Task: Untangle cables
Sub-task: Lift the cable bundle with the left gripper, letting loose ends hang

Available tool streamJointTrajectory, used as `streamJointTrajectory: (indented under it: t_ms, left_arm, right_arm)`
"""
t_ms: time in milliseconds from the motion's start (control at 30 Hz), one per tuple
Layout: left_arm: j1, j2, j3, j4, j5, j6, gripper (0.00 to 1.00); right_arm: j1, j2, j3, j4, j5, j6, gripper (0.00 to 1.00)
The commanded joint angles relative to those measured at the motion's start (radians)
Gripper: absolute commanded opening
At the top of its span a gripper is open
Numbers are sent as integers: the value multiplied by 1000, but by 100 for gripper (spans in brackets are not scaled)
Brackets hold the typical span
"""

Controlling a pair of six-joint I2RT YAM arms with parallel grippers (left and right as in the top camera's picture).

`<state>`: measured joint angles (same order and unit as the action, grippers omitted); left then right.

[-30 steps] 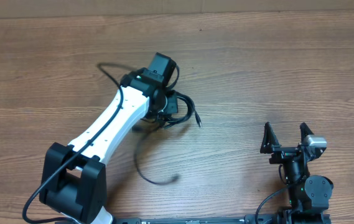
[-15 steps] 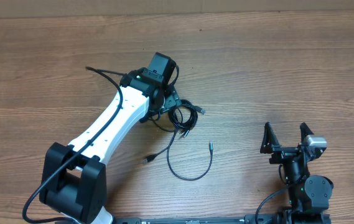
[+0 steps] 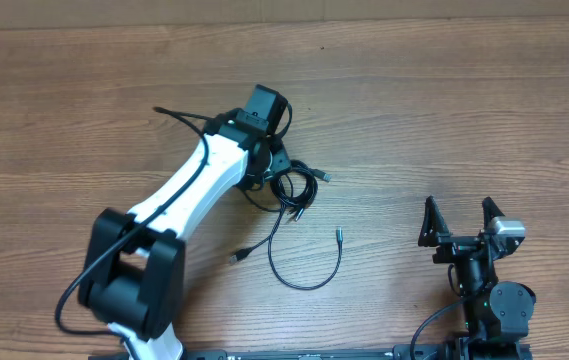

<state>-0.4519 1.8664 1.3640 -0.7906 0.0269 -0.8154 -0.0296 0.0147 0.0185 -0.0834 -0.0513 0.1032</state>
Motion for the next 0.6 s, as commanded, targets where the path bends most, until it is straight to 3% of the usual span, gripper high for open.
streamJointTrajectory:
  t_ms: [0, 133, 333, 567]
  left_arm:
    - [-9, 55, 6, 28, 53, 0, 59]
    - [-9, 83, 6, 61, 57, 0, 56]
    - [-9, 98, 6, 72, 60, -1, 38]
    - [-9, 98, 6, 75, 59, -1, 6]
  right_arm:
    - [2, -11, -11, 3, 6, -7, 100]
    - [2, -11, -11, 3, 6, -8, 100]
    - [2, -11, -11, 3, 6, -7, 100]
    - [2, -11, -11, 3, 6, -7, 100]
